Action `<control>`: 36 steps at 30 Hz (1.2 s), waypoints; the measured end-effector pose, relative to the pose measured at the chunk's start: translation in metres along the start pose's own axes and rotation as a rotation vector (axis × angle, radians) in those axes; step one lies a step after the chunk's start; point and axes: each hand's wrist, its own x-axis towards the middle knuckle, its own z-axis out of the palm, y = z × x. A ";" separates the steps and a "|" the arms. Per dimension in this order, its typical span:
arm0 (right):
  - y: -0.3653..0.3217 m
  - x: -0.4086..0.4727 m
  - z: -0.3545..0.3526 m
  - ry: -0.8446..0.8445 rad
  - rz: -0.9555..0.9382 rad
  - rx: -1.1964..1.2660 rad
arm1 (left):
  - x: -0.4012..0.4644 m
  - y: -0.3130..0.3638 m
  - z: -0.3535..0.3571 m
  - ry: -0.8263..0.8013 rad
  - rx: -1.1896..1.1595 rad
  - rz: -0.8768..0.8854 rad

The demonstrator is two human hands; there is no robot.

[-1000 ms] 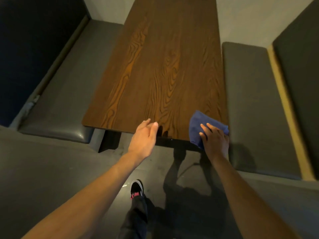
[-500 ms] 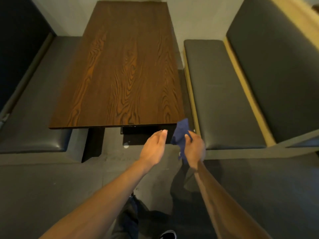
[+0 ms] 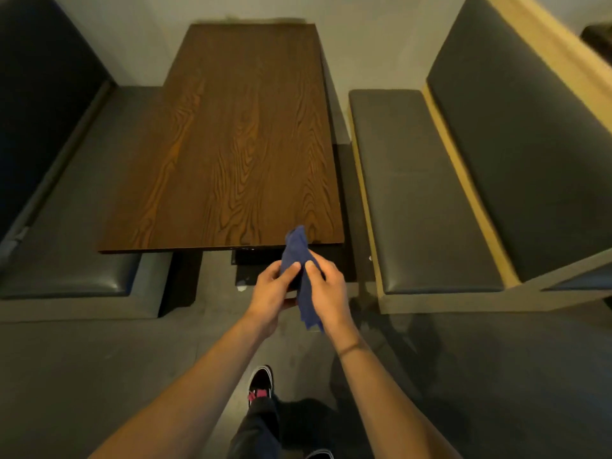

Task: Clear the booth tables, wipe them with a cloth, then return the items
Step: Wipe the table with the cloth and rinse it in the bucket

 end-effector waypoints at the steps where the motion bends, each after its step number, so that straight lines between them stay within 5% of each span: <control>1: -0.002 0.005 0.009 -0.040 0.049 0.082 | 0.005 0.002 -0.012 0.023 -0.006 0.023; 3: -0.004 0.013 0.020 -0.106 0.107 0.237 | 0.010 0.009 -0.032 0.038 -0.048 0.036; 6: -0.005 0.032 0.043 -0.117 0.132 0.141 | 0.018 0.016 -0.064 -0.005 -0.190 -0.021; 10: -0.008 0.045 0.077 -0.331 0.369 0.152 | 0.027 0.018 -0.107 -0.048 -0.326 -0.059; 14: -0.003 0.059 0.098 -0.425 0.305 0.222 | 0.047 0.018 -0.155 0.013 -0.150 0.087; 19: 0.002 0.095 0.132 -0.113 -0.195 -0.636 | 0.090 -0.003 -0.192 0.419 0.192 0.322; 24: -0.002 0.132 0.150 0.067 -0.250 -0.990 | 0.128 0.002 -0.188 0.704 0.799 0.340; 27: 0.002 0.139 0.150 0.114 -0.318 -0.953 | 0.141 0.012 -0.186 0.437 1.021 0.633; 30: 0.011 0.142 0.141 0.138 -0.468 -0.846 | 0.158 0.003 -0.193 0.098 1.153 0.672; 36: 0.036 0.150 0.111 -0.045 -0.820 -1.048 | 0.170 -0.004 -0.194 0.102 1.293 0.738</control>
